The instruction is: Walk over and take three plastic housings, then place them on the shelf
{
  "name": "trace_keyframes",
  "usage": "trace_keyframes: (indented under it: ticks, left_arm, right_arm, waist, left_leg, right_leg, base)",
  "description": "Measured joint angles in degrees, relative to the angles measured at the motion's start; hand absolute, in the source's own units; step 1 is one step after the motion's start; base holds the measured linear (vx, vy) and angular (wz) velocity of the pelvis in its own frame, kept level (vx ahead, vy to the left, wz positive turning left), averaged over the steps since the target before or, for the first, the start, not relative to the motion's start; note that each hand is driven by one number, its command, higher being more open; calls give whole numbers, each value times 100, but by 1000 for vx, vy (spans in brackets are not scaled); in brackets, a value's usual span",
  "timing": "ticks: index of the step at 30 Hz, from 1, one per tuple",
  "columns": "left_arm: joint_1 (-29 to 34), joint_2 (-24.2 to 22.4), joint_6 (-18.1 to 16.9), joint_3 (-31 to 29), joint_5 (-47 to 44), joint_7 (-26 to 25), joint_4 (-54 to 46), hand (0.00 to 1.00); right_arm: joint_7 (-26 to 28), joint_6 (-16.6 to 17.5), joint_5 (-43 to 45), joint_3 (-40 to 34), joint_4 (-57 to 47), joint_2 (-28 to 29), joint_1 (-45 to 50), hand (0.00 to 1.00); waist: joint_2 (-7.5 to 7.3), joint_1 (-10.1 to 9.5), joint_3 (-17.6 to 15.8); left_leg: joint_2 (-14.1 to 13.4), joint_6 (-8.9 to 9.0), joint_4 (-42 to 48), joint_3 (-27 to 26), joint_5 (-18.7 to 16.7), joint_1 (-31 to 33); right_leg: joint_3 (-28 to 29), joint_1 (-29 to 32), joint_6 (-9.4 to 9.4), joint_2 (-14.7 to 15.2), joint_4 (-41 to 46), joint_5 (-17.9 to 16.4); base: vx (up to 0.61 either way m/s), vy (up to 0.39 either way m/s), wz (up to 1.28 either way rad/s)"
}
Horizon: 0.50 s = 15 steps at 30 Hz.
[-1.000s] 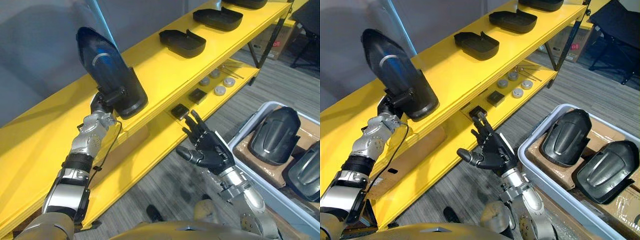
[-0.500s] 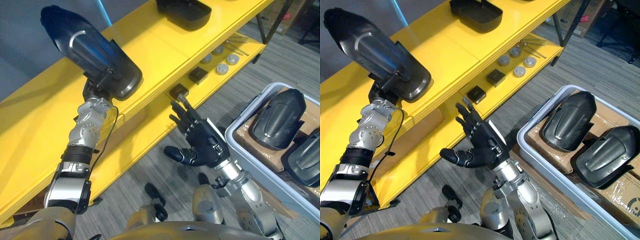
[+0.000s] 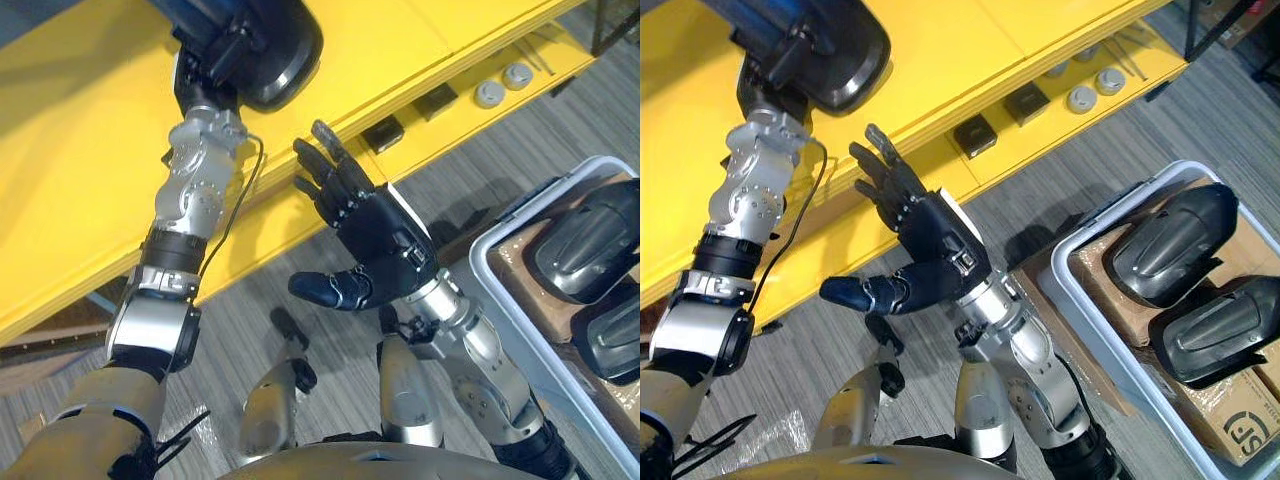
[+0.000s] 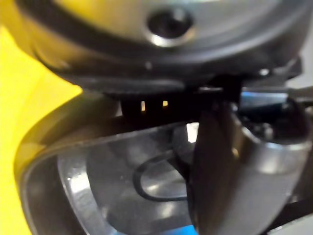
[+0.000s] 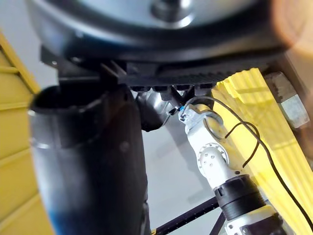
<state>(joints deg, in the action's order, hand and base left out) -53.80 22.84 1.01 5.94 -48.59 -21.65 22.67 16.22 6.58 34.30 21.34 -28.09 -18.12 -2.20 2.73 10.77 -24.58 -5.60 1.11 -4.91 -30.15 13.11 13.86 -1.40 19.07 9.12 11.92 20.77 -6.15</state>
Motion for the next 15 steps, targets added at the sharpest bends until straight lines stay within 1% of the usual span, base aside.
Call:
trace_keyframes:
  ticks: [1, 2, 4, 7, 10, 15]
  left_arm:
    - [-26, 0, 0, 4, 1, -8, -45, 0]
    - [-50, 0, 0, 11, 1, -13, -106, 100]
    - [-135, 0, 0, 54, 60, -16, -256, 100]
    - [-186, 16, 16, 225, 339, -57, -264, 100]
    - [-186, 36, 41, 329, 617, -71, -298, 100]
    - [-184, 38, 105, 390, 648, -65, -349, 100]
  right_arm:
    - [-49, -1, 0, -3, 0, -4, -51, 100]
    - [-109, -2, 0, -8, 0, -4, -102, 100]
    - [-234, -5, 0, -36, 0, -2, -165, 100]
    - [-427, -8, -1, -40, 1, 0, -174, 100]
    - [-509, -8, -3, -40, 5, 1, -213, 100]
    - [-569, -8, -2, -38, 20, 8, -275, 100]
  waist:
    - [-4, -21, -33]
    - [3, -61, -58]
    - [8, -137, -73]
    - [-6, -193, -83]
    - [-5, -265, -84]
    - [-5, -290, -84]
  left_leg:
    - [12, 0, 0, 3, 4, 18]
    - [21, 5, -1, 10, 8, 63]
    - [28, 17, 0, 40, 40, 194]
    - [101, -1, 0, 84, 53, 201]
    - [109, -3, 1, 84, 51, 215]
    - [121, -3, 2, 84, 51, 216]
  right_leg:
    - [4, 39, -1, 13, 48, -25]
    - [5, 97, -8, 25, 101, -42]
    - [-2, 260, -8, 38, 193, -62]
    - [-18, 304, 16, 114, 321, -159]
    - [-17, 319, 12, 122, 322, -171]
    - [-18, 333, 13, 167, 347, -200]
  base:
    - [-17, -16, 13]
    - [-15, -16, 6]
    - [-2, -26, 9]
    - [17, -24, 11]
    - [6, -6, 2]
    - [0, 0, 0]
